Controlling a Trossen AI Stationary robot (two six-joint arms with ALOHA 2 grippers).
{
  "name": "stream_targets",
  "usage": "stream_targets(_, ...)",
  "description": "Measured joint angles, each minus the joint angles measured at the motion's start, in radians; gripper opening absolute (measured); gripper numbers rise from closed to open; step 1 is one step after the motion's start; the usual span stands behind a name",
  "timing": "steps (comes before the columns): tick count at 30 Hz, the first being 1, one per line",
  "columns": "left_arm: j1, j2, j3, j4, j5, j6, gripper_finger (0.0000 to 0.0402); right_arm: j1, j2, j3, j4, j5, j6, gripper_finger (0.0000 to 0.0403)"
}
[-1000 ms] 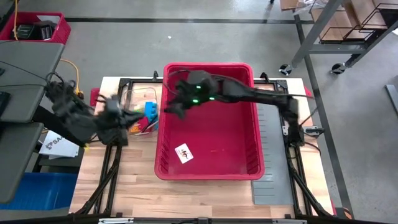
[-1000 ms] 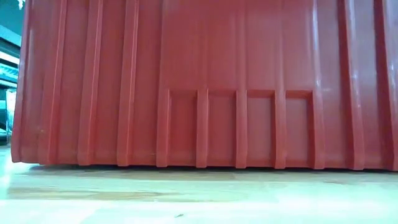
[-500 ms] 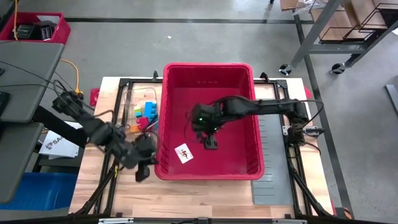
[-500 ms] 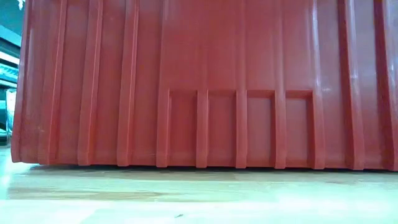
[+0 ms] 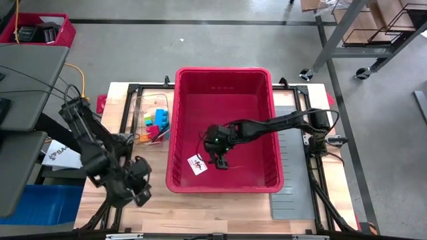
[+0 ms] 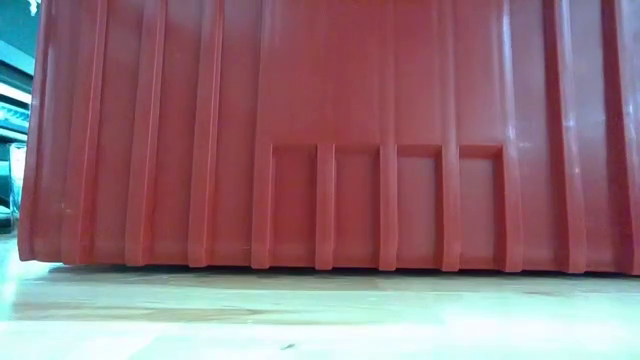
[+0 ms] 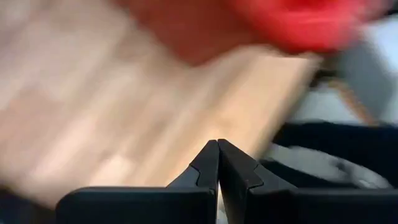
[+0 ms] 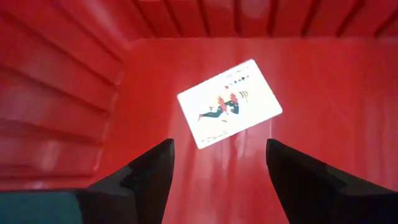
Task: Sort blocks
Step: Remove the game card from the bin
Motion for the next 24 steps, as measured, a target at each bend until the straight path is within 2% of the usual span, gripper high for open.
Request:
stream_targets(2,0.005,0.005,-0.062,-0.036,-0.004,-0.065,0.0,0.004,0.021,-0.017,0.042,0.027,0.061,0.0243)
stream_targets(5,0.035,0.003,-0.185,0.048,-0.015,-0.11,0.0,0.01,0.076,-0.009,0.074,0.078,0.136,0.0243)
stream_targets(8,0.078,0.005,-0.31,0.23,-0.053,-0.104,0.0,0.02,0.135,0.021,0.092,0.176,0.151,0.0243)
stream_targets(12,0.136,0.001,-0.457,0.553,-0.106,-0.022,0.0,0.04,0.196,0.075,0.099,0.302,0.062,0.0243)
stream_targets(16,0.181,0.008,-0.544,0.688,-0.09,0.028,0.0,0.046,0.24,0.102,0.084,0.253,0.04,0.0243)
stream_targets(24,0.206,0.008,-0.565,0.696,-0.101,0.032,0.0,0.059,0.307,0.112,0.069,0.285,0.105,0.0243)
